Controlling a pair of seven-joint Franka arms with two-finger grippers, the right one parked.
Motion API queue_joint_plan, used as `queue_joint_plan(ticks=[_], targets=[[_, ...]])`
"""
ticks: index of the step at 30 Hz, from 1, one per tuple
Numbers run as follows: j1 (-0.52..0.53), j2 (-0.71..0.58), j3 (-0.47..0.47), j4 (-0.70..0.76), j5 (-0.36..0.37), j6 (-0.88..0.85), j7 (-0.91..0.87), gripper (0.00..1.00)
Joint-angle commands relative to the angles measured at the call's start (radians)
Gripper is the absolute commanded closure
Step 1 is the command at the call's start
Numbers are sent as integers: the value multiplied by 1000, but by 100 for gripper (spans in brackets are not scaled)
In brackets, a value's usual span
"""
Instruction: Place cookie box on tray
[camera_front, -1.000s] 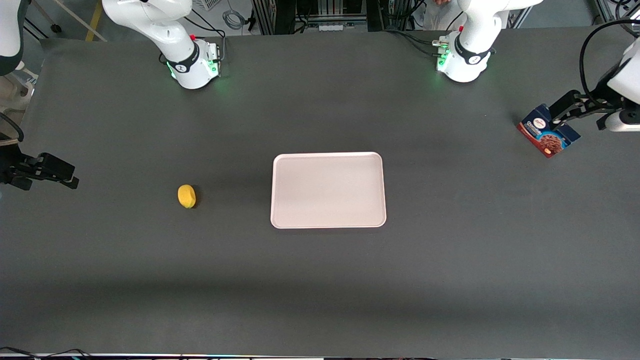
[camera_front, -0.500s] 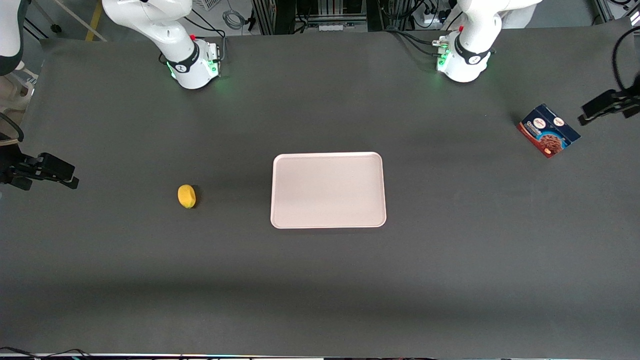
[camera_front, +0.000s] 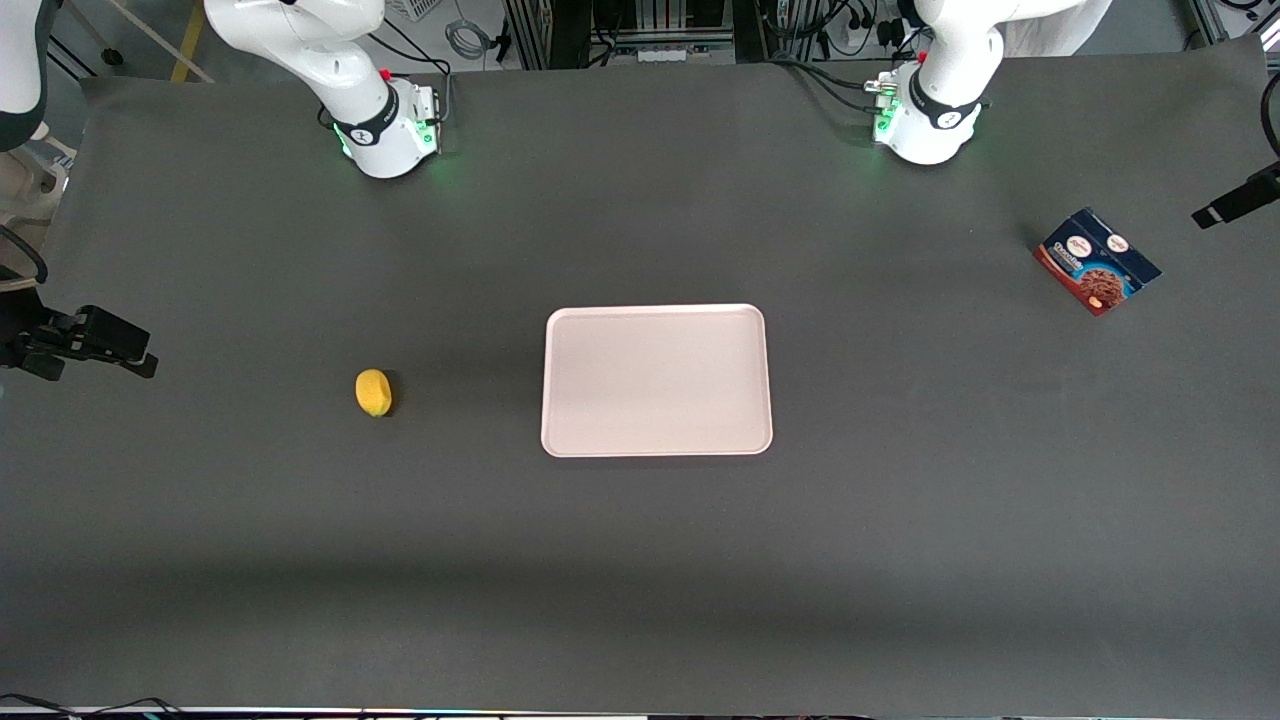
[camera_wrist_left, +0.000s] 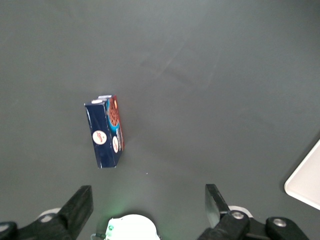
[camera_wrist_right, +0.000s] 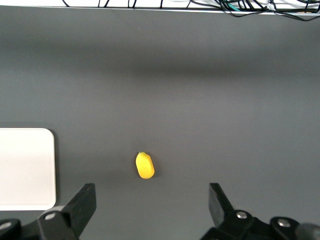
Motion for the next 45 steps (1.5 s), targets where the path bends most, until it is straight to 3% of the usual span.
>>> queue_joint_plan(ticks=[1,8,20,35,45], targets=[[-7,-60,3,-118,55,65,-35,0],[-1,-100,9,-233,91,168,-18,0],[12,-186,106,-455,116,383,40,0],[44,-169,199,-610,151,602,144,0],[73,-109,209,-686,151,765,181,0]])
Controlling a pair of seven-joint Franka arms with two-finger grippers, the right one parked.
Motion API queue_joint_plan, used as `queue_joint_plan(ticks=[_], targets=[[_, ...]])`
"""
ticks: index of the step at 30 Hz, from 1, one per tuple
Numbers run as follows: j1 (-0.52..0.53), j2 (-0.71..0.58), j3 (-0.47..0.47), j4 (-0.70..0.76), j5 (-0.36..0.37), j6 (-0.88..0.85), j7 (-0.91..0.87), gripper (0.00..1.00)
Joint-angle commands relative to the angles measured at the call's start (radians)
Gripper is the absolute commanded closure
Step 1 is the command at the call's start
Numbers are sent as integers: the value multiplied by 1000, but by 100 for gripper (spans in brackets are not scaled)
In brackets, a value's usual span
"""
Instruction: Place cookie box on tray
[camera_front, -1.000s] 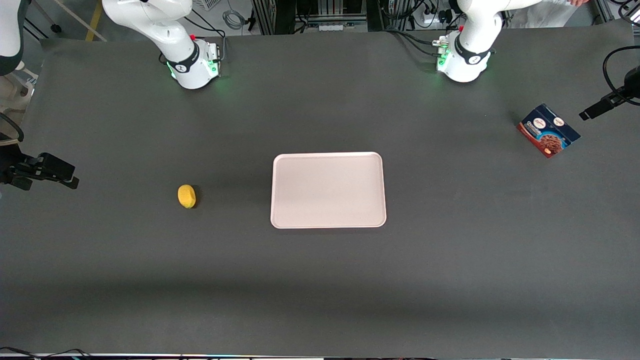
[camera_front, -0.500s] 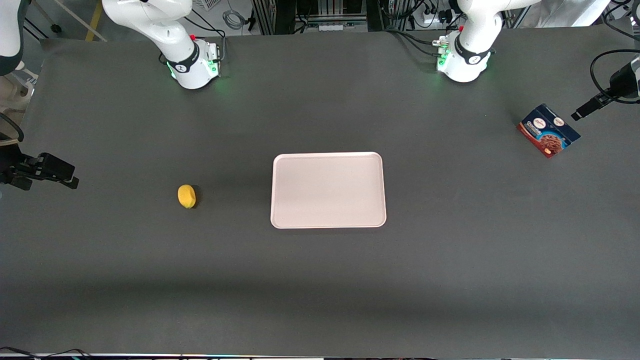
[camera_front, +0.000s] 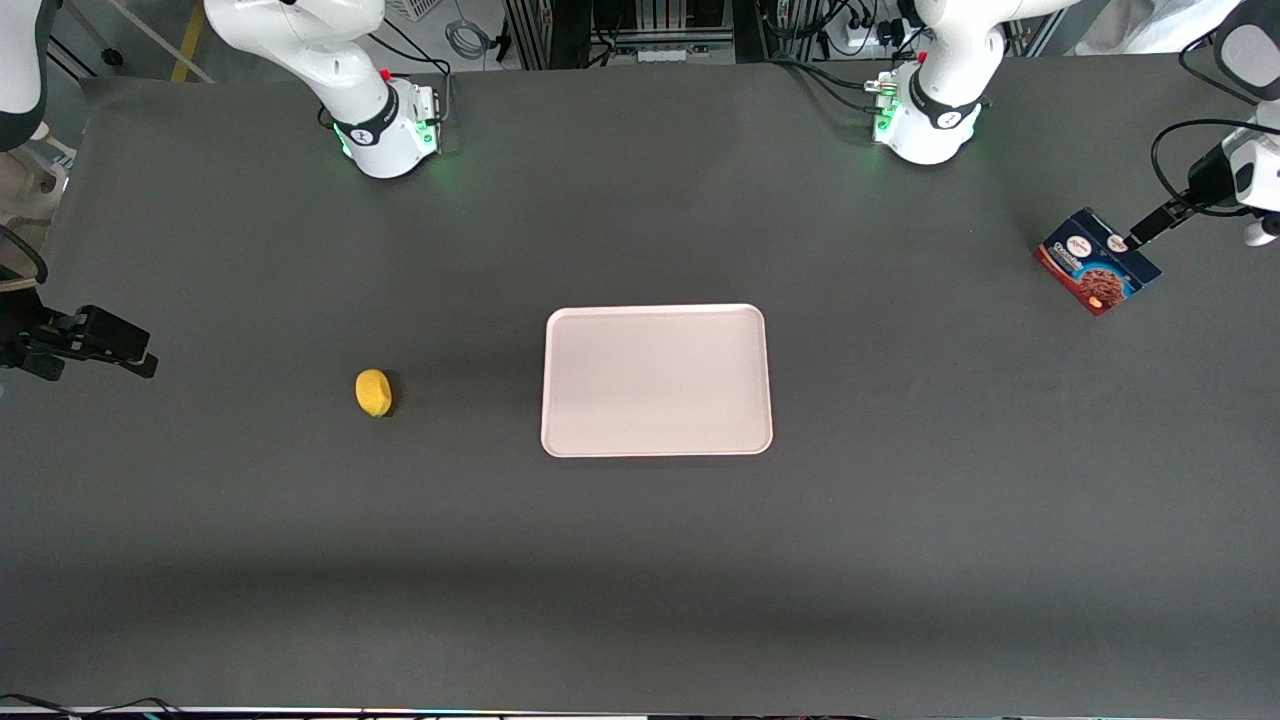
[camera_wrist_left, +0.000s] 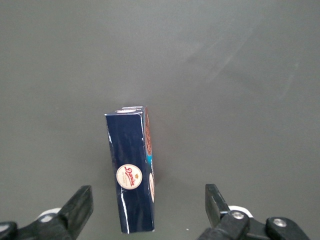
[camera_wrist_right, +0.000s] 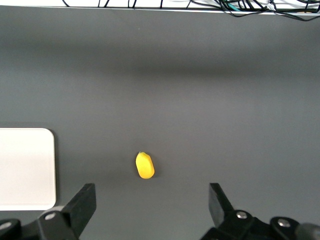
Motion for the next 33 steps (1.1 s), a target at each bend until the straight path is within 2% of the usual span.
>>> queue_joint_plan(ticks=[1,6,29,33], targets=[[35,28,4,-52,14,113,56,0],[36,67,50,-65,16,165,70,0],[36,215,68,-114,-6,320,71,0],[30,235,68,-114,-46,328,71,0]])
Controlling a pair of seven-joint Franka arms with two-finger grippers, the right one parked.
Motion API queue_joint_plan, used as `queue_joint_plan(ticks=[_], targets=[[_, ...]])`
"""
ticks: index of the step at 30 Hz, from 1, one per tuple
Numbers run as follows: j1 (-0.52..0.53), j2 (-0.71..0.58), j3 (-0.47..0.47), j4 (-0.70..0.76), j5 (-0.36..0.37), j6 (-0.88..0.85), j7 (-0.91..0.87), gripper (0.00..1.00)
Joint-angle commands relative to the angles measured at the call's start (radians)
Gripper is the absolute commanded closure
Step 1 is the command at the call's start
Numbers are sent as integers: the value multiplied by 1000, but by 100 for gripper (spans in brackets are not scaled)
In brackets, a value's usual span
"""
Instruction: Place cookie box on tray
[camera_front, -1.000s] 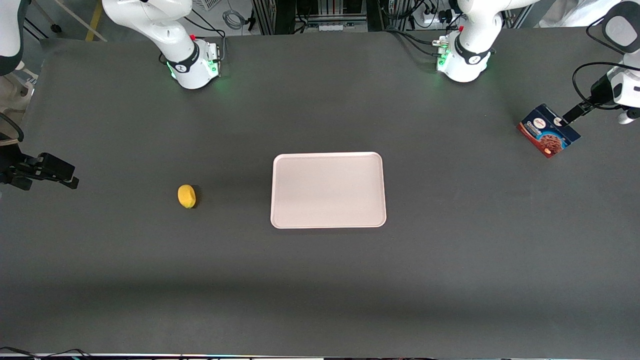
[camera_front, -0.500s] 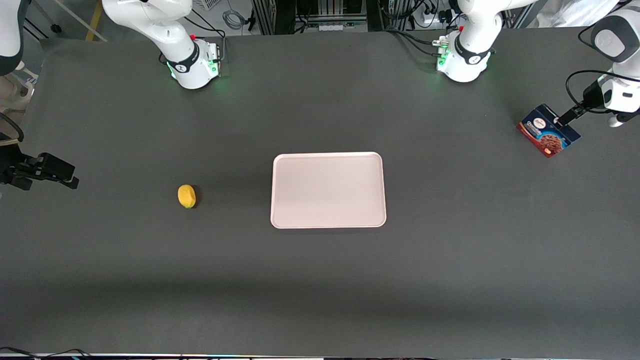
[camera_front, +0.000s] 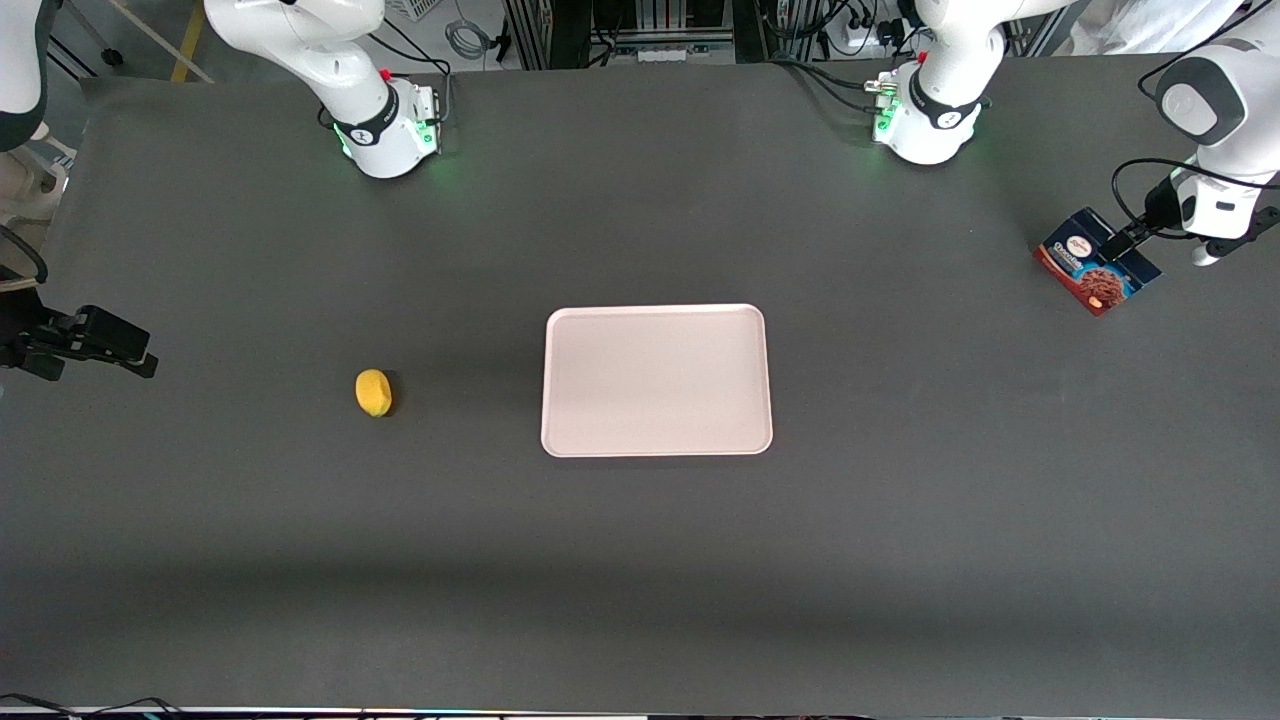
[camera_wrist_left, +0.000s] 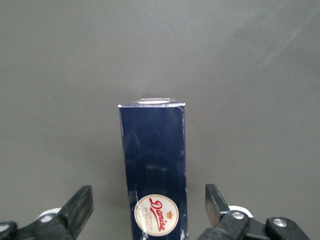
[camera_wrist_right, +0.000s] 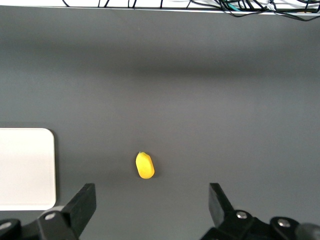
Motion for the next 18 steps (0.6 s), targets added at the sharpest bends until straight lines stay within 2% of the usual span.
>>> queue_joint_plan(ticks=[1,15,18], targets=[[-4,35,3,-3,-37,40,14,0],[-18,91,1,-14,-75,88,7,1],[-18,91,1,-15,-77,88,7,4]])
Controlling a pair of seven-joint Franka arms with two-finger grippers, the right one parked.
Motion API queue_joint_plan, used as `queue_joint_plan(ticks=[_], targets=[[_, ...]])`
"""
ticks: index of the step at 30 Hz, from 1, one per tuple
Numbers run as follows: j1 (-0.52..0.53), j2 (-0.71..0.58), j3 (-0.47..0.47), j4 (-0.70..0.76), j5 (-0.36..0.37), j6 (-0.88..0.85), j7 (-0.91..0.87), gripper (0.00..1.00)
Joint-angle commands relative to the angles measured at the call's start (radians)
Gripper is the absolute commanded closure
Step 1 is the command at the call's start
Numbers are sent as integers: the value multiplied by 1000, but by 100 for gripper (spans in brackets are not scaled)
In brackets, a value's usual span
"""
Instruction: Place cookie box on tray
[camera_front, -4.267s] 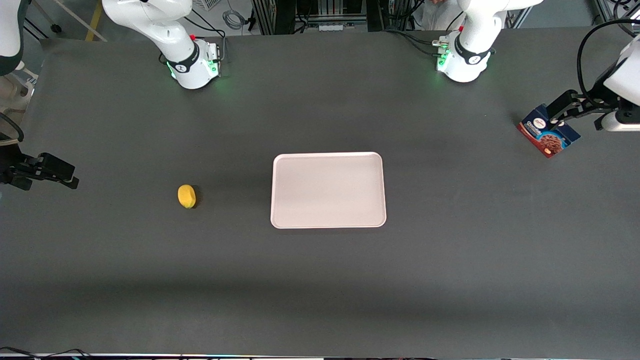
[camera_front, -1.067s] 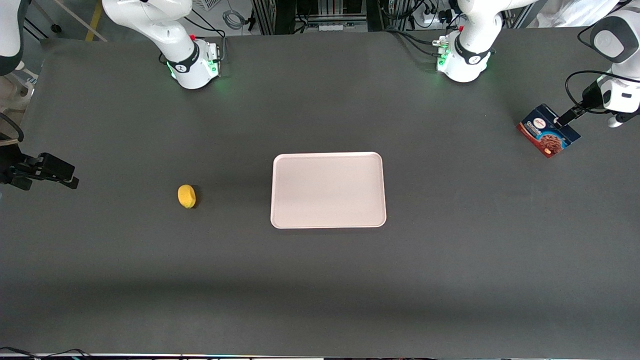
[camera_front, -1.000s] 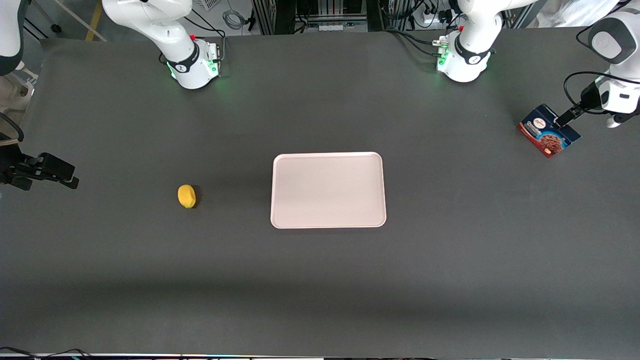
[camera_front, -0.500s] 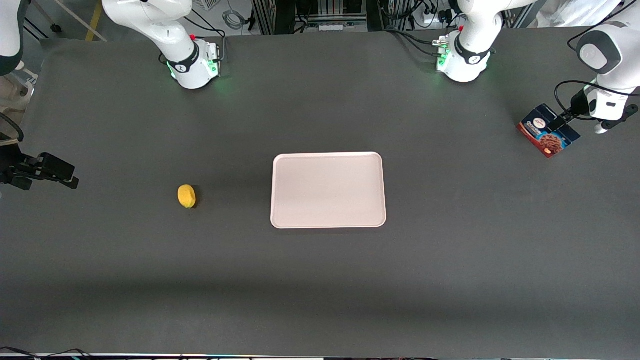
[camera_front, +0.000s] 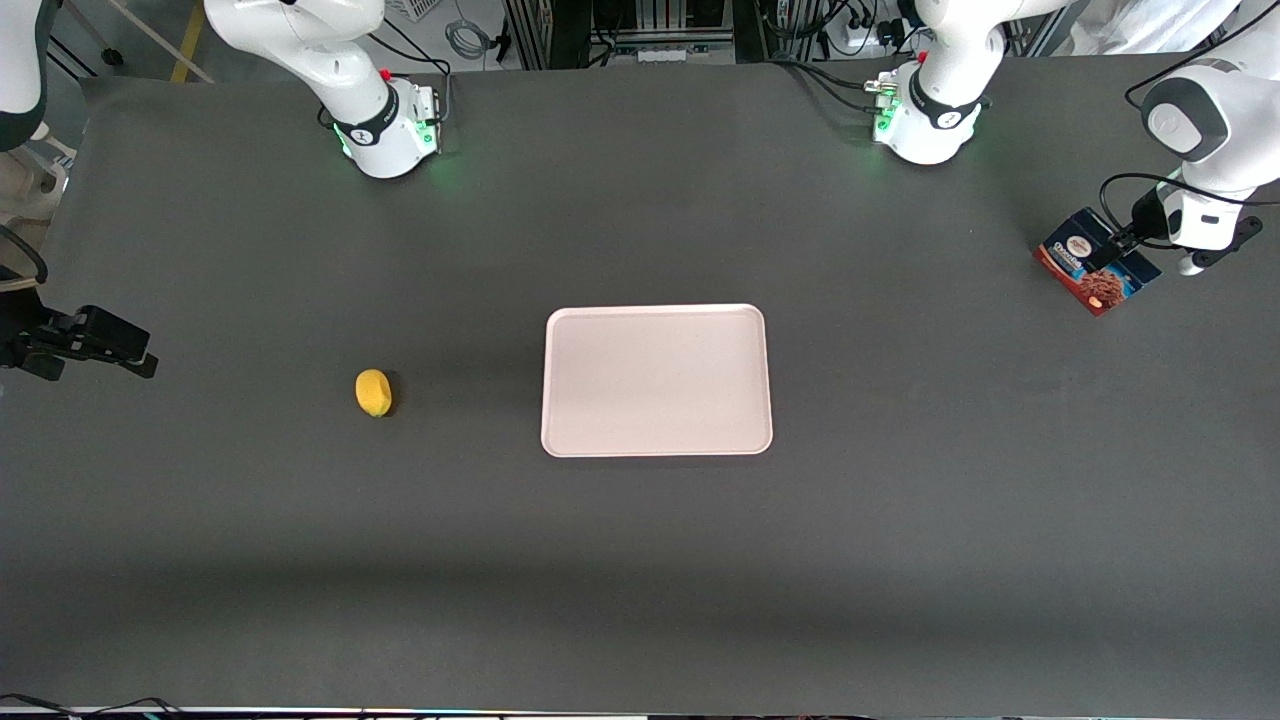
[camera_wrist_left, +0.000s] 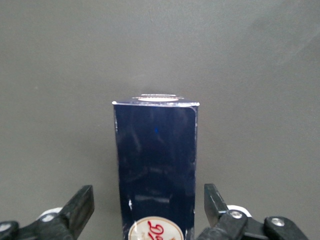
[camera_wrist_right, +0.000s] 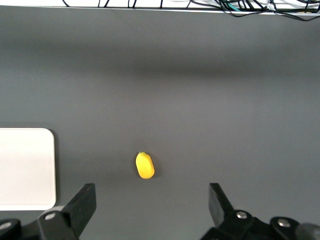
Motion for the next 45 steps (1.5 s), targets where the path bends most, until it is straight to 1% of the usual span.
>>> queue_joint_plan(ticks=[1,4,5,8,9,11,12,14,16,17,20,21,23,25,29,32,36,39,41,45], targets=[[-13,2,4,-15,-24,21,7,6],[-13,2,4,-21,-27,19,6,8],[-13,1,4,-23,-27,19,4,12],[-13,1,4,-24,-28,17,4,17],[-13,-1,4,-24,-30,16,4,21],[-13,1,4,-24,-30,14,4,26],[-13,1,4,-24,-31,13,4,27],[-13,1,4,-24,-31,13,4,35],[-13,-1,4,-24,-31,13,4,38],[-13,-1,4,-24,-31,11,4,41],[-13,-4,2,-23,-31,8,3,43],[-14,-4,2,-23,-31,8,3,46],[-14,-5,1,-21,-31,7,3,46],[-16,-8,-1,-20,-31,7,3,50],[-28,-11,-5,-9,-31,-2,3,52],[-30,-19,-24,13,-31,-39,1,53],[-31,-39,-70,66,-33,-134,-17,54],[-46,-53,-82,103,-33,-203,-26,61],[-50,-54,-82,112,-33,-217,-28,61],[-51,-48,-80,111,-39,-205,-26,66]])
